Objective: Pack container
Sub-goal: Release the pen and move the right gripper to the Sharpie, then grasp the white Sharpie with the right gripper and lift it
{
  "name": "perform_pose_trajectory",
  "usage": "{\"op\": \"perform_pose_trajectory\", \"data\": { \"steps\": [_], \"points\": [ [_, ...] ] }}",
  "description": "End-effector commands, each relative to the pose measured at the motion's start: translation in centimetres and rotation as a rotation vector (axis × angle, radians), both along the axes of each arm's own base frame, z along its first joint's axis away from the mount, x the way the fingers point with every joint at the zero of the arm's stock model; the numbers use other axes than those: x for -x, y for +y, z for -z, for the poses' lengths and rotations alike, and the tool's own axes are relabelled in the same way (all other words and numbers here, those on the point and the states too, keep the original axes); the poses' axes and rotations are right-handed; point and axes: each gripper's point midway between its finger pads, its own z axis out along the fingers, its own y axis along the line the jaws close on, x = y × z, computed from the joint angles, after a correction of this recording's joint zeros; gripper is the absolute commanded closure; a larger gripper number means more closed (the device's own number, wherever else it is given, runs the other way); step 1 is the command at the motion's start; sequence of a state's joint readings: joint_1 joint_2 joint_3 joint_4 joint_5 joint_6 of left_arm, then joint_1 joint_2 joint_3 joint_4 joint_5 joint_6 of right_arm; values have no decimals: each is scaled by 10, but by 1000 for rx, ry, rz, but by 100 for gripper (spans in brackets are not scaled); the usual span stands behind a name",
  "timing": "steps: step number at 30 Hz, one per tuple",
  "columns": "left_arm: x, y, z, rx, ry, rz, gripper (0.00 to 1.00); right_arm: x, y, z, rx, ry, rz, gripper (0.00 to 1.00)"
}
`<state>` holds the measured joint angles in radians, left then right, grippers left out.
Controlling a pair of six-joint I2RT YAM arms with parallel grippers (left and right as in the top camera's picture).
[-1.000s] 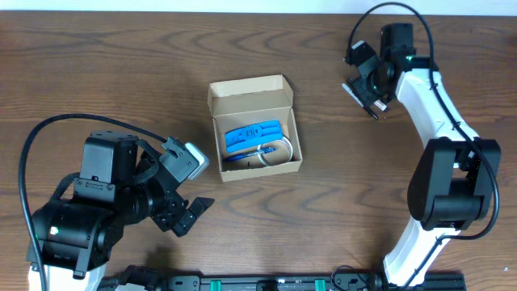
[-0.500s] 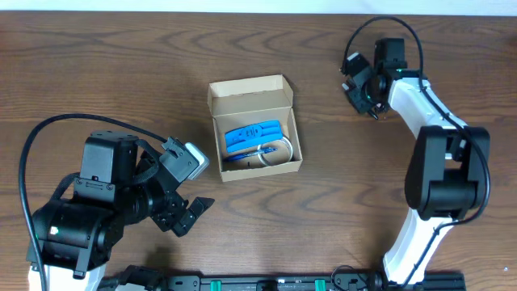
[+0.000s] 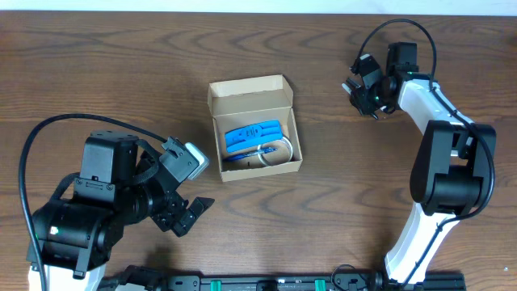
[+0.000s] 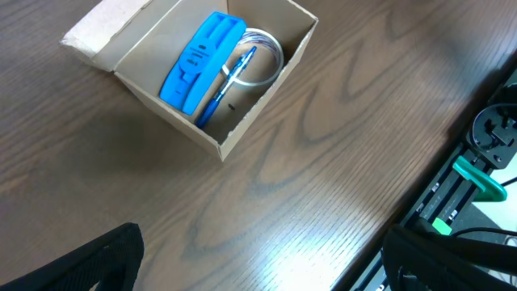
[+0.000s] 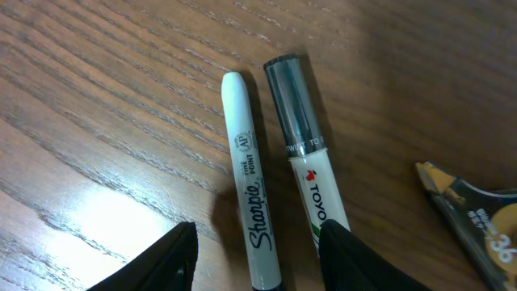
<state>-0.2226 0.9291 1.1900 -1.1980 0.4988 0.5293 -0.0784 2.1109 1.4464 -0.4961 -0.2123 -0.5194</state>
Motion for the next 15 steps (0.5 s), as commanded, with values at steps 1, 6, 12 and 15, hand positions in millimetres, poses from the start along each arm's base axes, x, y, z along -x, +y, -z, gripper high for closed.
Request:
{"op": "perform_pose_trajectory", "data": {
  "steps": [1, 6, 12, 15],
  "points": [
    [-1, -1, -10, 12, -32, 15, 5, 2, 8, 9, -65, 21, 4, 49],
    [-1, -1, -10, 12, -32, 15, 5, 3, 8, 14, -67, 33, 6, 49],
    [-1, -1, -10, 12, -32, 15, 5, 4, 8, 20, -73, 44, 22, 50],
    [-1, -1, -10, 12, -32, 15, 5, 5, 8, 26, -82, 60, 34, 51]
  ]
}}
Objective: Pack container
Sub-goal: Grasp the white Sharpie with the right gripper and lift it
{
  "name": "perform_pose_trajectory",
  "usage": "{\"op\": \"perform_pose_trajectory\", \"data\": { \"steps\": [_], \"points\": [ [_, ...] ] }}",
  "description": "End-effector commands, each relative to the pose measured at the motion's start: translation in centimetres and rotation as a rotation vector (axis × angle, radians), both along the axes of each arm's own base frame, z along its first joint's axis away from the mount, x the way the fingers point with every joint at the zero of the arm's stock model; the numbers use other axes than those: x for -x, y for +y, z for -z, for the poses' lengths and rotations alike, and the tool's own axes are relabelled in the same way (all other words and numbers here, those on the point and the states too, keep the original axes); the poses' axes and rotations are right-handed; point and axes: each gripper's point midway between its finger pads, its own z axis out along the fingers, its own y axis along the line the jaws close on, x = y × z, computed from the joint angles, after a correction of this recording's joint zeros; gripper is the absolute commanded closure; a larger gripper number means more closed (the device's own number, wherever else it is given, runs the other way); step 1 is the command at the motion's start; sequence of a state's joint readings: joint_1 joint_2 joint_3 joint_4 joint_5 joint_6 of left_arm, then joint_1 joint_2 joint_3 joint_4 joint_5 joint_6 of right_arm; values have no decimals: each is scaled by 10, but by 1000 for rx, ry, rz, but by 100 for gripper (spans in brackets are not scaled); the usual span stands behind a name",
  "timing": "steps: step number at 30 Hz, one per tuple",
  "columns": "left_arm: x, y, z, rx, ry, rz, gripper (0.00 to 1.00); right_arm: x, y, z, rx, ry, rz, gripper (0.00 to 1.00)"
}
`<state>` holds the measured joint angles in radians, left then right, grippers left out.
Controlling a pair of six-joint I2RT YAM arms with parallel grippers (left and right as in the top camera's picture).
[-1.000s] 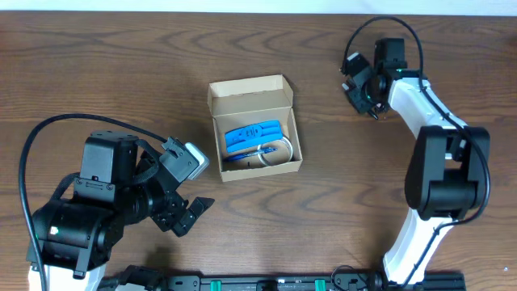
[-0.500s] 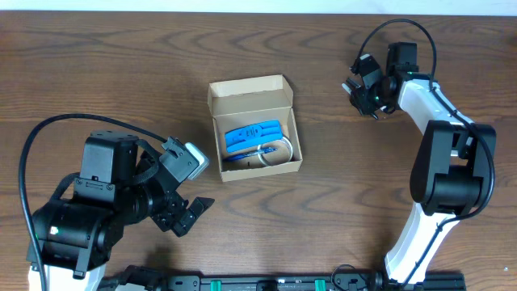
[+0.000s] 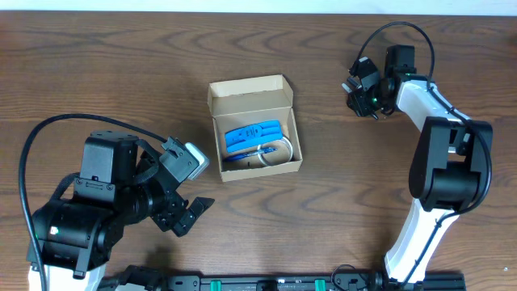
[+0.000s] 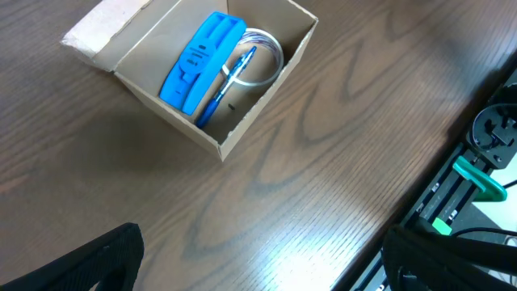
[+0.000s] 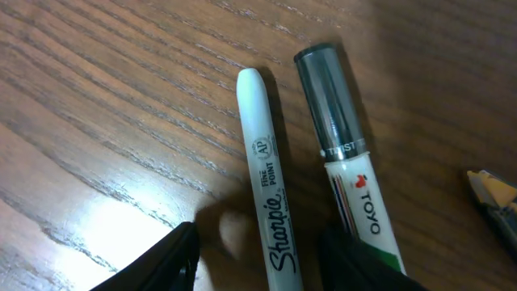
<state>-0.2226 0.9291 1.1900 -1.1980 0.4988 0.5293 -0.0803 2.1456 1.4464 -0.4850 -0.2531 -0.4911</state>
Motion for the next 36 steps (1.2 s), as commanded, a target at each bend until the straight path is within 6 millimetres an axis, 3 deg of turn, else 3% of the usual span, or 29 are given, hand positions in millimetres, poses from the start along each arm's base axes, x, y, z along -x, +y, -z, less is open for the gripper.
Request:
{"op": "perform_pose_trajectory", "data": {
  "steps": [1, 14, 19, 24, 29, 33, 36],
  "points": [
    [-1, -1, -10, 12, -32, 15, 5, 5, 3, 14, -35, 40, 27, 52],
    [-1, -1, -10, 12, -32, 15, 5, 5, 14, 15, -110, 73, 115, 89],
    [-1, -1, -10, 12, -32, 15, 5, -5, 32, -5, -166, 43, 115, 92],
    [-1, -1, -10, 12, -32, 15, 5, -26, 61, -62, -215, -70, 63, 93],
    [-1, -1, -10, 12, -32, 15, 5, -38, 96, -147, -221, -238, -33, 93],
    [-1, -1, -10, 12, -32, 15, 5, -26, 130, -204, -205, -368, -163, 93],
    [-1, -1, -10, 12, -32, 15, 5, -3, 159, -229, -171, -419, -300, 94]
  ]
}}
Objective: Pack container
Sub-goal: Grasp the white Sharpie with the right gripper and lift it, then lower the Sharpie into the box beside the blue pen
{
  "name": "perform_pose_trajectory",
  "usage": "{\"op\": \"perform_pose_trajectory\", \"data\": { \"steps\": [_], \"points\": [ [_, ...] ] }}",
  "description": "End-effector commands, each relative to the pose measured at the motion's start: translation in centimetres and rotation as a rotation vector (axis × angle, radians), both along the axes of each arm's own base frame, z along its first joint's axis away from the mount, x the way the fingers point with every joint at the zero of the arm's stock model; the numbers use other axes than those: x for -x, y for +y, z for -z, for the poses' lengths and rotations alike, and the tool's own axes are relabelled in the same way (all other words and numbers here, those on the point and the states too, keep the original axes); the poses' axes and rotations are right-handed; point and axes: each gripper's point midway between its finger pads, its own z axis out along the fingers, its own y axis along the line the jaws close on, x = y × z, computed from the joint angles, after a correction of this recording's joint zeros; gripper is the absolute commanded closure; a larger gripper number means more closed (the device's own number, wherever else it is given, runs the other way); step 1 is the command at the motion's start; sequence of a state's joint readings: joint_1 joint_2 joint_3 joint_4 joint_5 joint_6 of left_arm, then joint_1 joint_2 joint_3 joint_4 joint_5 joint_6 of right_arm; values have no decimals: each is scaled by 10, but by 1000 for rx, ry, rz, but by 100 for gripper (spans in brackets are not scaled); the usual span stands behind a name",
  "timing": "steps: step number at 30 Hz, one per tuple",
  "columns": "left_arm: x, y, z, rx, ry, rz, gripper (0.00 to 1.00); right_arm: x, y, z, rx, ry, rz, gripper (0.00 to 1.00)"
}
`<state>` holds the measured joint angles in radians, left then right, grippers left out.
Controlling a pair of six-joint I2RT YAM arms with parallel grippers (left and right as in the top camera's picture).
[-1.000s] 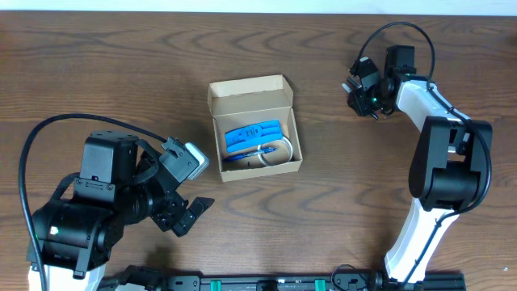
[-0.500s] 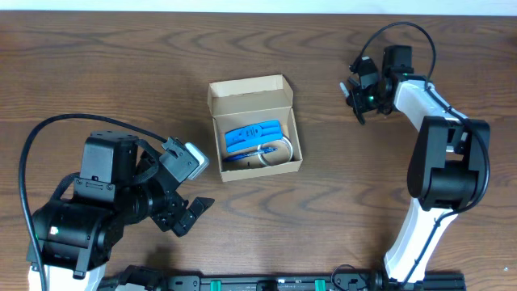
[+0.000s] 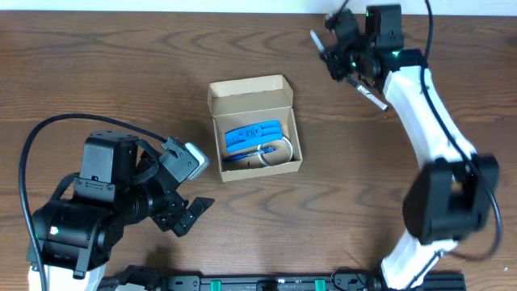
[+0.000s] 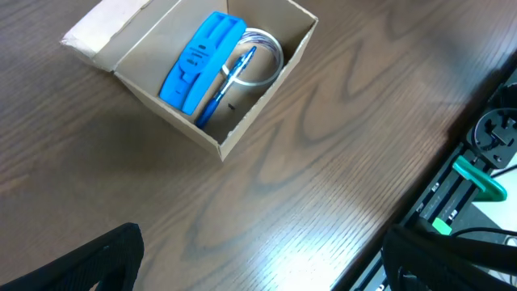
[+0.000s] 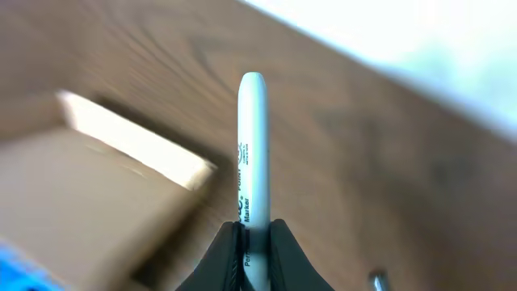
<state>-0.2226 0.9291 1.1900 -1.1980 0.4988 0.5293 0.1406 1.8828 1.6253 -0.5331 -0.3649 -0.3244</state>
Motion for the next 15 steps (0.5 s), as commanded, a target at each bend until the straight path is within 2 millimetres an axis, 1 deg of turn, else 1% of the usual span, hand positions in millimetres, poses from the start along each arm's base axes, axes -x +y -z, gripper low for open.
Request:
{"op": "perform_pose_trajectory", "data": {
  "steps": [1, 3, 4, 7, 10, 12, 15],
  "points": [
    [-1, -1, -10, 12, -32, 15, 5, 28, 40, -40, 60, -112, -186, 95],
    [-1, -1, -10, 12, -32, 15, 5, 46, 57, -40, 105, -116, -276, 98],
    [-1, -1, -10, 12, -32, 15, 5, 56, 65, -35, 130, -104, -325, 99],
    [-1, -1, -10, 12, -32, 15, 5, 86, 81, -14, 195, -31, -454, 99],
    [-1, -1, -10, 12, -32, 15, 5, 120, 94, 9, 273, 36, -621, 99],
    [-1, -1, -10, 12, -32, 15, 5, 135, 101, 21, 313, 50, -719, 99],
    [-1, -1, -10, 12, -32, 15, 5, 152, 114, 34, 345, 68, -824, 99]
  ]
}}
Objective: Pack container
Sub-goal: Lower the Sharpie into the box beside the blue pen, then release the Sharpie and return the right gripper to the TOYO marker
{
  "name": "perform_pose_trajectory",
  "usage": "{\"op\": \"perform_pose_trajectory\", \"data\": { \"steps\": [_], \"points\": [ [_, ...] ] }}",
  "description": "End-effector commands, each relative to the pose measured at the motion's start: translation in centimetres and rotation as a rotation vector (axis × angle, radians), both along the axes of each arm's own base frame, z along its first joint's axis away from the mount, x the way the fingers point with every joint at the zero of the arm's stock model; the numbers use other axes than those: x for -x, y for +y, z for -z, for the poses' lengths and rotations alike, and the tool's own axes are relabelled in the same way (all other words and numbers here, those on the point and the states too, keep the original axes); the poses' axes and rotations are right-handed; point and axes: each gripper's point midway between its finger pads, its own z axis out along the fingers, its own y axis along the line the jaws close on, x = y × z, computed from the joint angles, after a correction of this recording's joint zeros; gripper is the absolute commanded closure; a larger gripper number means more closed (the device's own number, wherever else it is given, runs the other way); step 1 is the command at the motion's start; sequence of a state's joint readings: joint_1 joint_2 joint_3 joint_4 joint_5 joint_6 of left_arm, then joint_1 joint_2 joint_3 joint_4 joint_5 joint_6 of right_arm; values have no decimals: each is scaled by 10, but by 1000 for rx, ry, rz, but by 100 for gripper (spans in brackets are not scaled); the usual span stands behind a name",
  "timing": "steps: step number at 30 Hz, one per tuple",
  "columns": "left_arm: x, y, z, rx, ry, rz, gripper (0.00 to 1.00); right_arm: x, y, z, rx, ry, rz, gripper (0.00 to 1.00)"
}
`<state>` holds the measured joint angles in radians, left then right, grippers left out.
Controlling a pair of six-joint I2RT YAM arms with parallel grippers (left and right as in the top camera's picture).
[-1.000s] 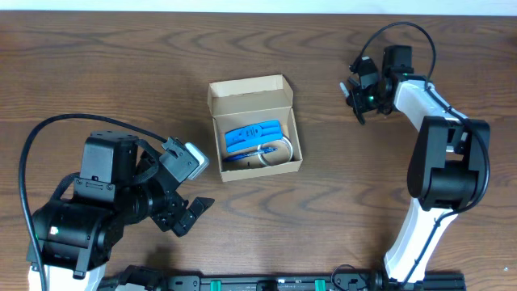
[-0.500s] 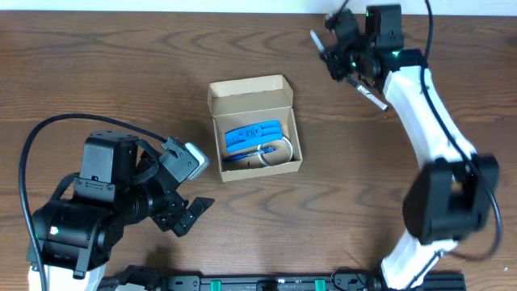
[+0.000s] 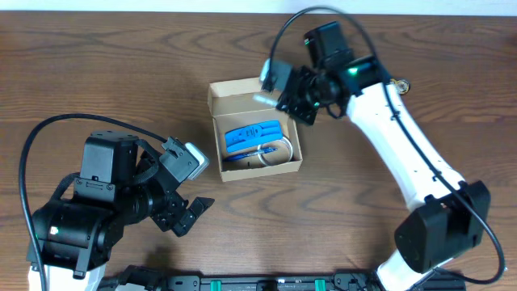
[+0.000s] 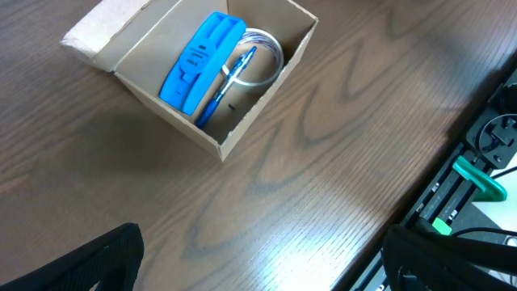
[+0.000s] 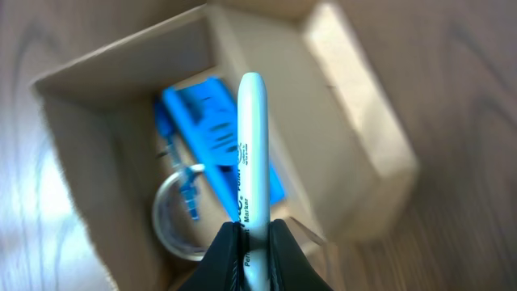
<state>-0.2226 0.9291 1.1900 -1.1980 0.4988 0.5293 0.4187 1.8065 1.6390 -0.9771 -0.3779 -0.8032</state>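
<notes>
An open cardboard box (image 3: 215, 144) stands mid-table and holds a blue plastic piece (image 3: 253, 134), a blue pen (image 4: 225, 84) and a clear ring (image 5: 172, 218). My right gripper (image 5: 250, 232) is shut on a white Sharpie marker (image 5: 250, 145) and hangs over the box's back right corner; the overhead view shows this gripper (image 3: 292, 101) with the marker as a blur. My left gripper (image 3: 188, 213) rests open near the table's front left, and nothing lies between its fingers (image 4: 101, 259).
The box's lid flap (image 3: 246, 86) lies open toward the back. A small item (image 3: 401, 84) sits beside the right arm. The table's front edge with a black rail and a green clamp (image 4: 478, 179) runs close to the left gripper.
My right gripper has moved left and forward with the Sharpie, from the back of the table right of the box to above the box. The left arm has not moved.
My right gripper stood open over a Sharpie and a Toyo marker lying at the table's right. It then sat closer around the Sharpie. Later it was shut on the Sharpie, raised near the back edge, and now holds it over the box.
</notes>
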Motion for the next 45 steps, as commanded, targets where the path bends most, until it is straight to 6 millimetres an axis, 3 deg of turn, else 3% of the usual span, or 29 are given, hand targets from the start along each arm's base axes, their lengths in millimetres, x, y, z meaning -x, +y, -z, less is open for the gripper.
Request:
{"op": "perform_pose_trajectory", "data": {
  "steps": [1, 11, 20, 24, 32, 35, 39, 45],
  "points": [
    [-1, -1, -10, 12, -32, 15, 5, 18, 18, 20, 49, -18, -200, 99],
    [-1, -1, -10, 12, -32, 15, 5, 47, 50, 59, 99, 52, -354, 99],
    [-1, -1, -10, 12, -32, 15, 5, 70, 59, 91, 150, 160, -406, 99],
    [-1, -1, -10, 12, -32, 15, 5, 72, 59, 94, 167, 166, -412, 98],
    [-1, -1, -10, 12, -32, 15, 5, 79, 54, 95, 185, 200, -410, 87],
    [-1, -1, -10, 12, -32, 15, 5, 80, 54, 95, 185, 202, -409, 68],
    [-1, -1, -10, 12, -32, 15, 5, 79, 54, 95, 185, 200, -409, 57],
    [-1, -1, -10, 12, -32, 15, 5, 73, 57, 88, 170, 169, -404, 64]
  ]
}}
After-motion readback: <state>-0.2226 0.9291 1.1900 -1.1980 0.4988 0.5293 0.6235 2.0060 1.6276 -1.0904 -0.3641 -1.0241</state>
